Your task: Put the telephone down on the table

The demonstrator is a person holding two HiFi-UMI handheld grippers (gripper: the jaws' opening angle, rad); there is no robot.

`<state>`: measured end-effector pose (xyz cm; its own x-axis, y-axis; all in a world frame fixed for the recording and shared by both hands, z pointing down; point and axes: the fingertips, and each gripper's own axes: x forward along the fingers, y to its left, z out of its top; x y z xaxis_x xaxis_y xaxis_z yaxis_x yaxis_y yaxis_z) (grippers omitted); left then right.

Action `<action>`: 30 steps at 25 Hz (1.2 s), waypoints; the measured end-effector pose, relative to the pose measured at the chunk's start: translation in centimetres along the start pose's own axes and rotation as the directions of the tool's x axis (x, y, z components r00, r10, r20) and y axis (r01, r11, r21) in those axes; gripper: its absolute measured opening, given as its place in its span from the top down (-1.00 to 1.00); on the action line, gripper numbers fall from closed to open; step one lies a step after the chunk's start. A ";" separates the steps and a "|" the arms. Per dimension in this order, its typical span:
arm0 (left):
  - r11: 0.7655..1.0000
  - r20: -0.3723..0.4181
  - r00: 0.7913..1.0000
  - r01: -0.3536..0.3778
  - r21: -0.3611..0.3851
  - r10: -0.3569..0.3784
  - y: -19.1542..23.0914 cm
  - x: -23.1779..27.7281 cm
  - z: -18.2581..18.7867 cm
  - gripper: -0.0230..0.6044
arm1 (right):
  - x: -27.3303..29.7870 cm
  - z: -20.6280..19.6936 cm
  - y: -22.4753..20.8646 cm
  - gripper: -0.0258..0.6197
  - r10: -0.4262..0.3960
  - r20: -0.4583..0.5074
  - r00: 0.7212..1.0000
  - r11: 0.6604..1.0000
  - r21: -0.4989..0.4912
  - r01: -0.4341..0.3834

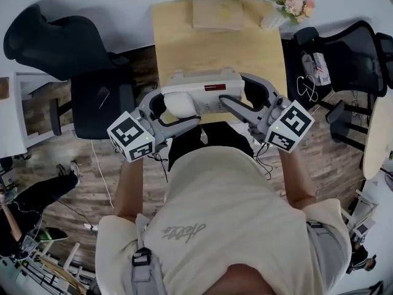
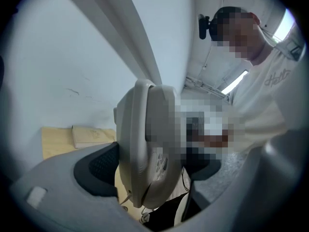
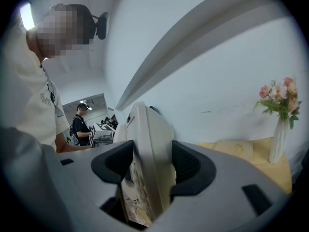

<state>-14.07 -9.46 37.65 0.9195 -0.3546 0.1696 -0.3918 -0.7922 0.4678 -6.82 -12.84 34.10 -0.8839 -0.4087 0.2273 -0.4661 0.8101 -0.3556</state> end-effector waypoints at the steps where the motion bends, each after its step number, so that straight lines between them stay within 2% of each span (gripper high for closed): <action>1: 1.000 -0.006 1.000 -0.006 -0.009 0.006 0.3 0.1 -0.3 -0.33 | 0.2 -0.4 -0.3 0.14 0.005 0.000 1.000 1.000 0.010 -0.005; 9: 0.996 -0.086 0.995 -0.051 -0.079 0.044 3.0 1.8 -3.1 -0.33 | 1.4 -4.0 -3.9 0.14 0.059 -0.030 0.998 0.992 0.117 -0.055; 17: 0.990 -0.137 0.989 -0.064 -0.122 0.047 5.1 3.2 -5.4 -0.33 | 2.3 -6.9 -6.4 0.14 0.073 -0.059 0.996 0.980 0.192 -0.060; 30: 0.965 -0.176 0.984 -0.043 -0.259 -0.003 11.3 6.5 -10.0 -0.33 | 5.1 -12.2 -12.8 0.14 0.077 -0.181 0.980 0.956 0.294 -0.020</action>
<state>-12.25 -15.78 52.68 0.9119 -0.2593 0.3180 -0.4096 -0.6204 0.6688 -4.90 -20.15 50.89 -0.8953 -0.2626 0.3599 -0.4389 0.6589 -0.6109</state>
